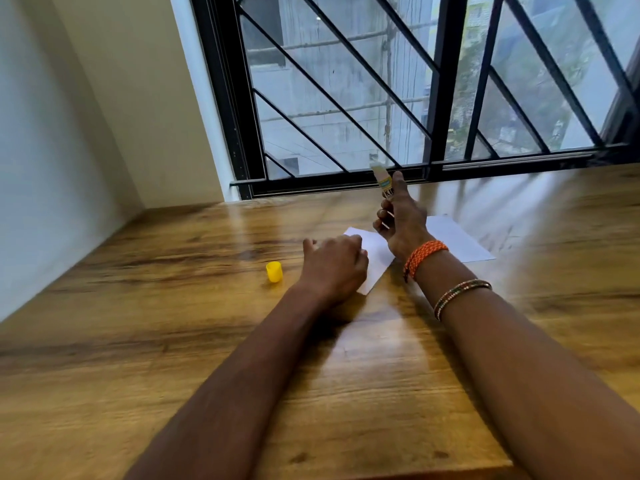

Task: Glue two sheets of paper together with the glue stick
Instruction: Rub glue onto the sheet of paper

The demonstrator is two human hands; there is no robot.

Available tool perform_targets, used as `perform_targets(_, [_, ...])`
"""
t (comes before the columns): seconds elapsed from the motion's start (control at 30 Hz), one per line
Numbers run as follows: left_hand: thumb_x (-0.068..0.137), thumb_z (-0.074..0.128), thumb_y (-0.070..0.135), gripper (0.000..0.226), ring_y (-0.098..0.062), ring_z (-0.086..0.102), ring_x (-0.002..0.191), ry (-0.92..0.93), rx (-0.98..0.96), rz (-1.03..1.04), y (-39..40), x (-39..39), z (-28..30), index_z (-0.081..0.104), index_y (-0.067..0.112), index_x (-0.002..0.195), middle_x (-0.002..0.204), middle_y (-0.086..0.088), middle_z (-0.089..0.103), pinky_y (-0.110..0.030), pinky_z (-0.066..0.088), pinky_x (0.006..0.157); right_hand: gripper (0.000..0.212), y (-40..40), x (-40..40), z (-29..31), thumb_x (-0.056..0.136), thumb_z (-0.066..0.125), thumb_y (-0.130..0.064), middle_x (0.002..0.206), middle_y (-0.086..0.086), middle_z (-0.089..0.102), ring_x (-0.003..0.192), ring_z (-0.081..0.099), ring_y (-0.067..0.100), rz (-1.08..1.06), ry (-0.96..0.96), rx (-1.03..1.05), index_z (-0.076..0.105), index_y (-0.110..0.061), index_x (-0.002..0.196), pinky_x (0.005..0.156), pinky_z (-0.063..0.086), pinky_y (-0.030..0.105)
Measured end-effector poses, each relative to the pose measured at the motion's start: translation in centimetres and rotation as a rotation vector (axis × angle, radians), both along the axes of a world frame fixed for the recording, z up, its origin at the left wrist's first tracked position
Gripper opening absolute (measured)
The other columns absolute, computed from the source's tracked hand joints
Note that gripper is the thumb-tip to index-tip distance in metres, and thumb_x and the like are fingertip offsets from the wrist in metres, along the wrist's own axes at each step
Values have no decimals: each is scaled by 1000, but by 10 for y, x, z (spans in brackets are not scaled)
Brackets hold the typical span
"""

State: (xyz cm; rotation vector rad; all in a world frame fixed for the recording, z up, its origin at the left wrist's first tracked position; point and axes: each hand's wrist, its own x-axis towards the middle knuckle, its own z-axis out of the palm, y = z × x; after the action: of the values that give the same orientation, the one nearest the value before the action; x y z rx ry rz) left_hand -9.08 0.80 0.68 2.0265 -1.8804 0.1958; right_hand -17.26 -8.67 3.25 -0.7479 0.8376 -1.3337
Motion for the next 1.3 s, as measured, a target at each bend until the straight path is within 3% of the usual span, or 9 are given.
perform_targets(0.17, [92,39,50,53,-28,47,123,36,98,96,-2,1,-8,43,10,127,129,-9,55,-49,29,101,37,1,2,0,87,61,-44,58,0,45,49,42,12,8,44,-25,53,-12,72,47,38,23])
perform_targets(0.3, [92,43,47,56,-28,41,131,122,170,48,-2,1,-4,35,14,137,141,-7,47,-50,27,104,39,0,0,0,86,62,-46,55,2,49,47,45,13,12,36,-16,54,-10,73,45,40,23])
perform_targets(0.5, [92,51,16,31,-25,48,123,313,210,-175,-1,12,2,57,25,121,134,-6,54,-37,40,100,44,1,-1,-1,85,60,-52,56,2,57,42,51,9,25,15,-12,57,-8,81,42,45,20])
perform_targets(0.6, [86,45,-6,41,-19,52,119,397,178,-264,3,12,4,64,19,112,125,-6,60,-24,39,90,44,0,0,-1,85,59,-51,58,3,57,45,53,10,20,60,-21,55,-7,81,44,47,22])
perform_targets(0.67, [78,40,-10,46,-20,54,117,418,122,-242,4,12,2,64,18,107,121,-8,62,-23,39,86,44,-1,1,-7,86,58,-50,59,3,56,48,52,12,38,162,-44,55,-7,78,46,48,23])
perform_targets(0.87, [88,43,12,30,-29,48,117,192,69,-23,5,14,-3,52,14,117,124,-10,57,-37,38,92,44,4,9,-17,89,56,-47,62,7,57,50,54,17,168,301,-129,56,-6,72,54,49,28])
perform_targets(1.1, [91,45,17,35,-29,47,122,263,166,-79,13,17,2,48,14,125,129,-8,55,-41,40,100,48,18,20,-22,87,57,-51,59,7,59,50,55,22,178,391,-186,57,-7,68,56,48,35])
perform_targets(1.3, [93,46,23,29,-29,46,119,232,254,-79,30,20,10,48,17,122,130,-9,53,-38,41,94,27,31,7,-11,89,63,-31,61,7,56,48,54,15,140,130,-34,50,-7,85,49,50,26])
